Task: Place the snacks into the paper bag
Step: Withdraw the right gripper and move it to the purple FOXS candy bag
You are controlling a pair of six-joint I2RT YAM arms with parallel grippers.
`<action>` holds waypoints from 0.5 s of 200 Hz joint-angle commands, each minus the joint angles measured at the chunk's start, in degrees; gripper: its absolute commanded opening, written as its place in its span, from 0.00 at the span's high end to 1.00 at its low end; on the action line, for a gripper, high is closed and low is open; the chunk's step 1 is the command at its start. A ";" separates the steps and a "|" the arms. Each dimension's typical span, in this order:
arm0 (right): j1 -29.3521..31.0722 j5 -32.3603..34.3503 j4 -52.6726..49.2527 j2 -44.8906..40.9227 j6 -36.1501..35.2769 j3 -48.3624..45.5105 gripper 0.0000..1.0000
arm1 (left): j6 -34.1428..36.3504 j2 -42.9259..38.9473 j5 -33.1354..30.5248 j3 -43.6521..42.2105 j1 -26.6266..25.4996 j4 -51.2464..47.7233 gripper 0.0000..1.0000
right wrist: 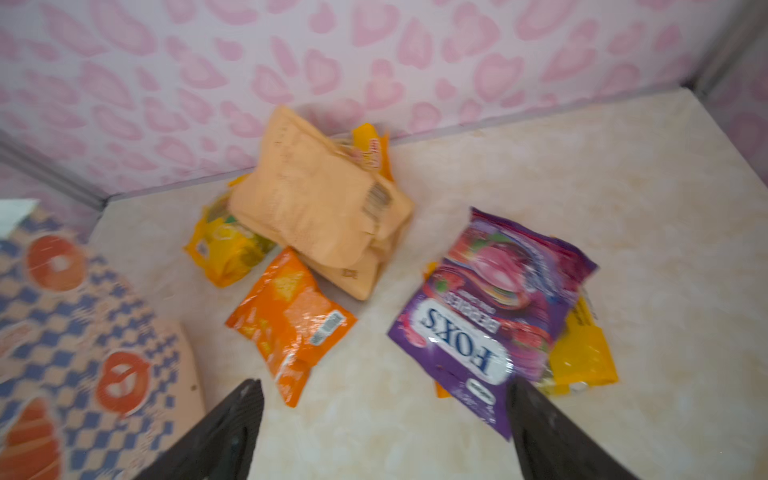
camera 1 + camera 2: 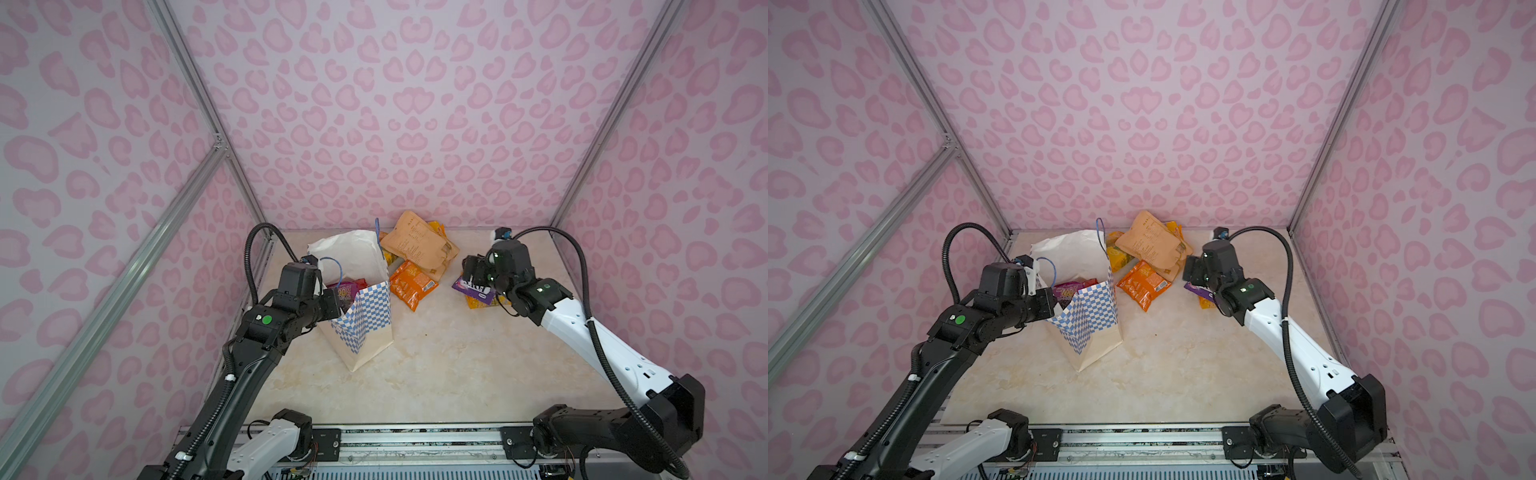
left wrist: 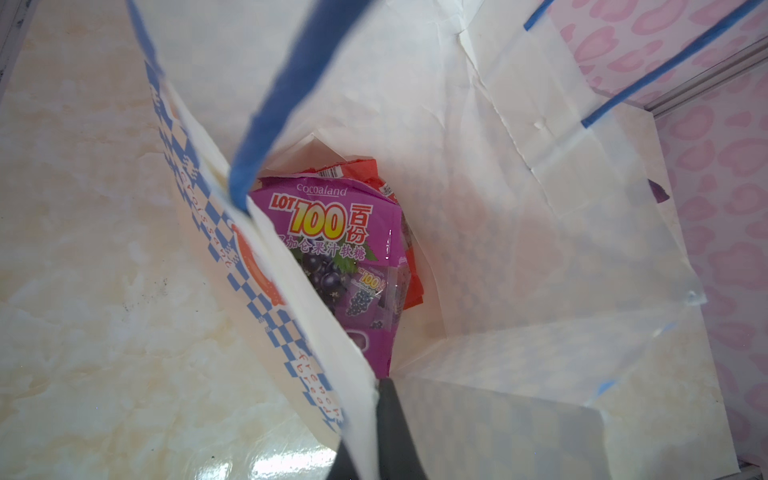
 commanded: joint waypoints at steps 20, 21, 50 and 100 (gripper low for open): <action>-13.39 -7.24 11.97 4.55 6.28 -7.69 0.07 | 1.41 -2.35 2.80 -2.24 1.84 5.66 0.96; -13.64 -7.41 12.14 4.85 6.34 -7.68 0.07 | 1.37 -2.38 2.86 -2.31 1.91 5.69 0.96; -18.61 -11.94 18.83 11.62 6.89 -7.98 0.07 | 1.20 -3.41 4.35 -3.87 3.54 6.52 0.96; -20.17 -15.15 19.88 22.70 4.59 -1.82 0.12 | 0.73 -3.88 7.53 -4.66 5.85 7.57 0.96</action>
